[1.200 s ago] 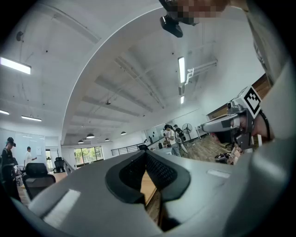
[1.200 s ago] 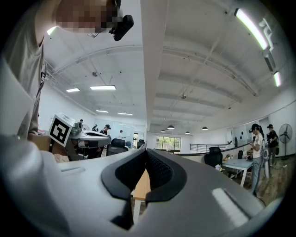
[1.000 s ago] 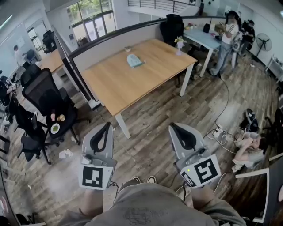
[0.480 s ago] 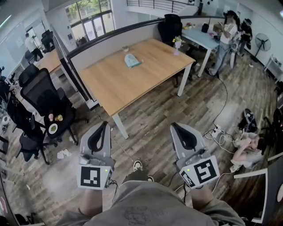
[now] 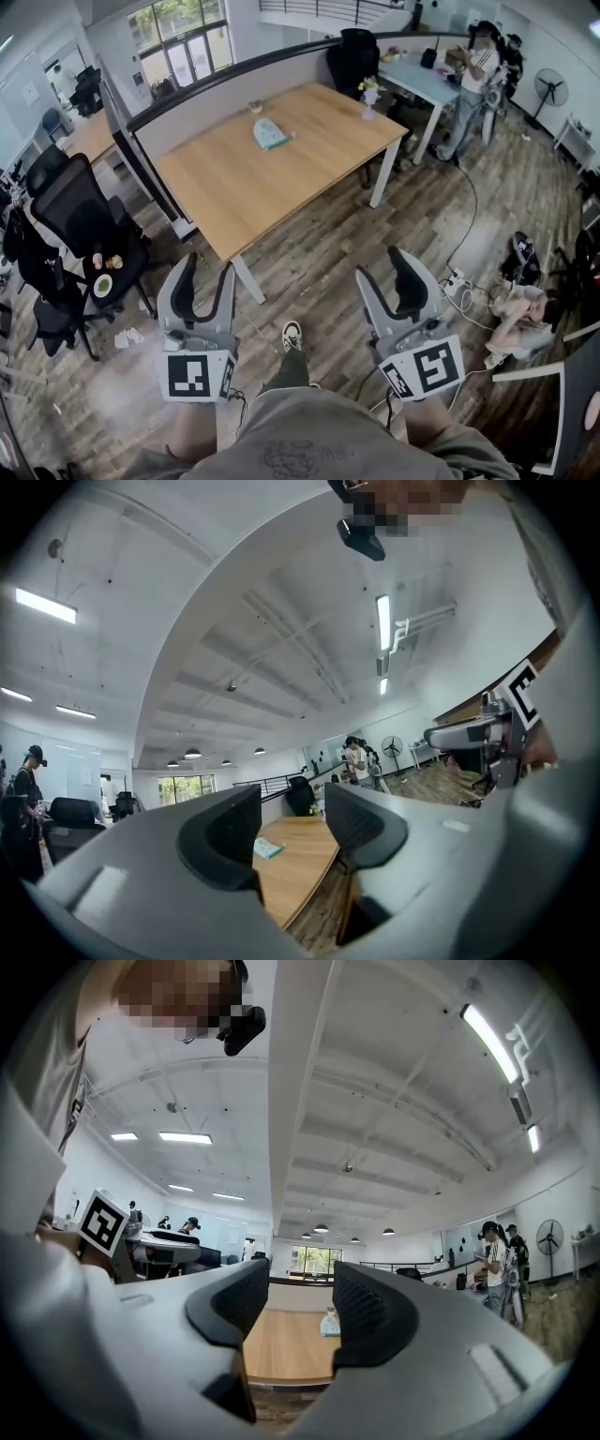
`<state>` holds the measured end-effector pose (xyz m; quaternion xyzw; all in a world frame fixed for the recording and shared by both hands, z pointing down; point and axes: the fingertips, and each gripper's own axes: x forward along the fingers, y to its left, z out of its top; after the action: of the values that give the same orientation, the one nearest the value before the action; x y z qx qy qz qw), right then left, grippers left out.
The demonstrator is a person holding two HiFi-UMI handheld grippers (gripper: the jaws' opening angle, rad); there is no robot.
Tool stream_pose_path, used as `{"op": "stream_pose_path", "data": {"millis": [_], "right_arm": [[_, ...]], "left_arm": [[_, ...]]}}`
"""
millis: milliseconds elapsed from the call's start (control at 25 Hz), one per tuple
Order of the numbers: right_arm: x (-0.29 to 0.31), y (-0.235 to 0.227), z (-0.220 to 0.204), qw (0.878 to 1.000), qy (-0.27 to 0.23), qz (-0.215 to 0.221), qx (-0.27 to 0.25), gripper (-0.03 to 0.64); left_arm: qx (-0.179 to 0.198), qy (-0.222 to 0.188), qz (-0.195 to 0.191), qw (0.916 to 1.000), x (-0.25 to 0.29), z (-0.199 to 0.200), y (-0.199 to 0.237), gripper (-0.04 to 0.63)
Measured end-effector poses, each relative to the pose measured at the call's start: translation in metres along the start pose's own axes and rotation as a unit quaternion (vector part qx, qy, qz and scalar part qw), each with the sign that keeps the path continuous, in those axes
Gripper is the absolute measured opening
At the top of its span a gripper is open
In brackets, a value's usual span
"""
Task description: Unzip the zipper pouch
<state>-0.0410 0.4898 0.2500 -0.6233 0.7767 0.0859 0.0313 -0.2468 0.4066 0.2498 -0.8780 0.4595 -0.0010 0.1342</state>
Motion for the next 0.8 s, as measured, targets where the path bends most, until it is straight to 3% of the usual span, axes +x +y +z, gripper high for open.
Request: {"op": "stream_pose_path", "data": {"millis": [400,800], "right_arm": [[0.105,-0.043,-0.031,0.999,0.037,0.008,-0.003,0.198],[0.243,-0.073,-0.049,0.998,0.052,0.027,-0.008,0.197]], "left_arm": [[0.003,0.008,-0.009,0.9999,0.111,-0.026,0.040,0.199],[0.010,0.010,-0.010,0.9999,0.222,-0.046,0.115,0.193]]}}
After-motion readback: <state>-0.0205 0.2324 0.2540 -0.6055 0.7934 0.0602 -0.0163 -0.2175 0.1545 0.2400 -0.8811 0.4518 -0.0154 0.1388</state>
